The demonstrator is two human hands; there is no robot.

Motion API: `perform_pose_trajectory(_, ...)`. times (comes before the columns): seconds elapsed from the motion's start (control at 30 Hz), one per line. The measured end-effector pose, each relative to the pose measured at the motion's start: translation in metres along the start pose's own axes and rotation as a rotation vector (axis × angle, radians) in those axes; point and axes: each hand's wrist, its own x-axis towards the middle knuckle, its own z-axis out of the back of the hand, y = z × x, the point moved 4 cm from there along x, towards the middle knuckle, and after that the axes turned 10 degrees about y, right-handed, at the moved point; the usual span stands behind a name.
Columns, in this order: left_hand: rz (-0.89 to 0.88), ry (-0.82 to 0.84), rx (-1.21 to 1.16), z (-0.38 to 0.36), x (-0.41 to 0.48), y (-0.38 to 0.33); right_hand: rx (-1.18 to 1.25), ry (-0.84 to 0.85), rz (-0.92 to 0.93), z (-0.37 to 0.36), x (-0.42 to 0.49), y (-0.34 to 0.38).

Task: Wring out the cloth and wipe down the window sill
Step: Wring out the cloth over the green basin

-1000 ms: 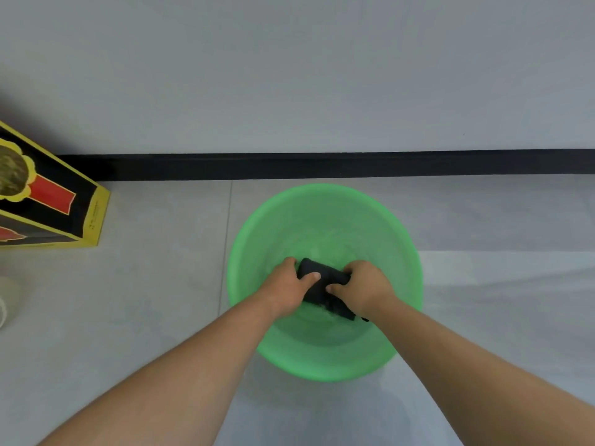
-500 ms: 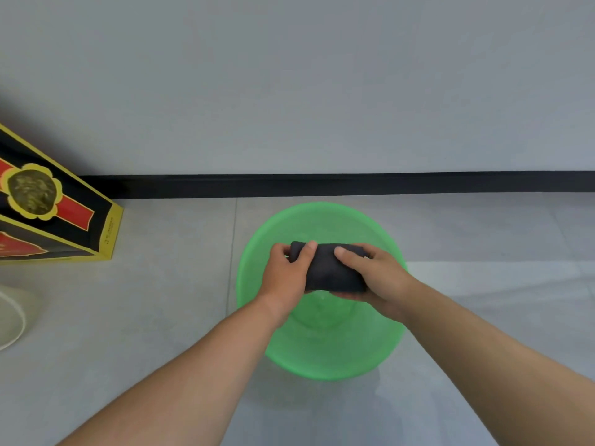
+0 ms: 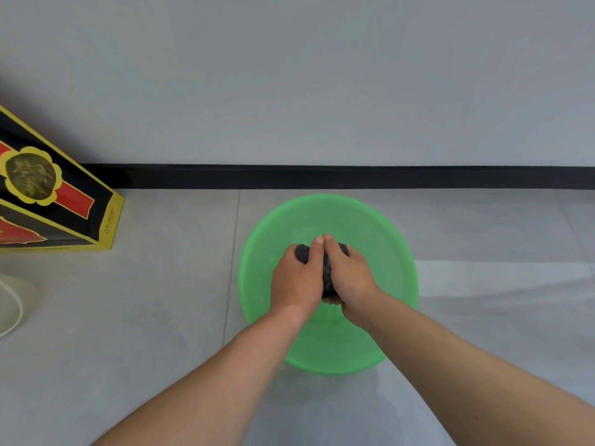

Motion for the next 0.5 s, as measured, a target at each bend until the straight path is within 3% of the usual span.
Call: perform_pose_trajectory(0.5,-0.028,0.019,0.036,-0.001,0.005,0.000,-0.072,0.021,0.068,-0.003,0.017,-0.007)
